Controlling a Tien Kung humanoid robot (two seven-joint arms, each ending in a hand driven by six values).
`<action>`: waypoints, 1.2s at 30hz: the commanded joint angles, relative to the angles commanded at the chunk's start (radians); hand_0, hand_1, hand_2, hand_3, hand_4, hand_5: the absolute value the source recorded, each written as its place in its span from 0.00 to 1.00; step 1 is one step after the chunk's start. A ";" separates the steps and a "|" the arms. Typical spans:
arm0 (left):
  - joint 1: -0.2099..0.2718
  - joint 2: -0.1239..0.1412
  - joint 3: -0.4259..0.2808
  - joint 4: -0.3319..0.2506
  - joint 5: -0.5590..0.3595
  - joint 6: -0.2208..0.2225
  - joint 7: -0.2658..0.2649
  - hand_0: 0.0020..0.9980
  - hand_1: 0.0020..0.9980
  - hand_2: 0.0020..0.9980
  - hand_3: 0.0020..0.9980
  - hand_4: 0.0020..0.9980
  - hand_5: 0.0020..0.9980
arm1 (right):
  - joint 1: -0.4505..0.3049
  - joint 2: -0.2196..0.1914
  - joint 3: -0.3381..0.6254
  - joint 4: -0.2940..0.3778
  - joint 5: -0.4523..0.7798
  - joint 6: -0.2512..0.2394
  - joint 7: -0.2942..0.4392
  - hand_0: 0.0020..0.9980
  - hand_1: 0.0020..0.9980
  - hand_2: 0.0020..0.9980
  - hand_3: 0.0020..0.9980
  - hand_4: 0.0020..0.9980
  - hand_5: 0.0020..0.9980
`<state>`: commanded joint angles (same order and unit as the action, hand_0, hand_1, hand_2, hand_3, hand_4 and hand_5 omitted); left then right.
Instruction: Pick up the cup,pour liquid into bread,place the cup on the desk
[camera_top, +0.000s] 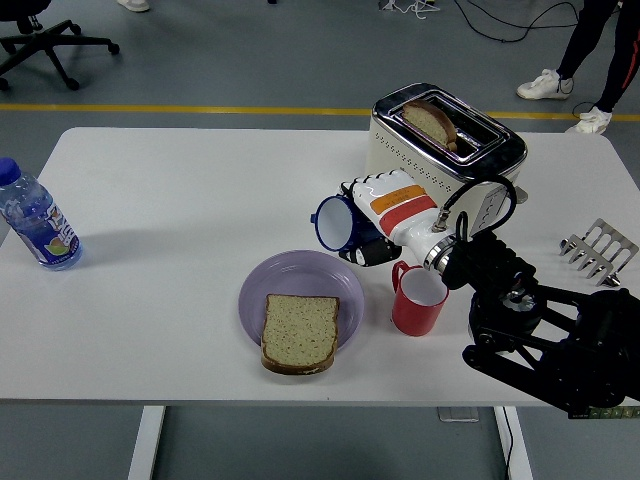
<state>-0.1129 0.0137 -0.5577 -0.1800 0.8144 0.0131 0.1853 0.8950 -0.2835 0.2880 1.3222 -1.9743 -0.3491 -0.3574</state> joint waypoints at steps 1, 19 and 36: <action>0.000 0.000 0.000 0.000 0.000 0.000 0.000 0.68 0.75 0.77 0.66 0.42 1.00 | 0.006 -0.002 -0.005 0.000 -0.007 0.001 0.000 0.20 0.00 0.26 0.44 0.73 0.00; 0.000 -0.002 -0.001 0.000 -0.001 0.000 0.001 0.68 0.75 0.77 0.66 0.42 1.00 | 0.045 -0.008 -0.044 -0.001 -0.177 -0.144 0.051 0.26 0.05 0.29 0.45 0.74 0.00; 0.000 -0.002 0.006 0.000 -0.009 -0.001 0.001 0.68 0.75 0.77 0.66 0.42 1.00 | 0.066 0.006 -0.092 -0.047 -0.295 -0.296 -0.074 0.36 0.11 0.33 0.50 0.61 0.00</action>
<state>-0.1129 0.0117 -0.5515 -0.1800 0.8058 0.0124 0.1860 0.9606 -0.2775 0.1955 1.2748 -2.2689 -0.6454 -0.4311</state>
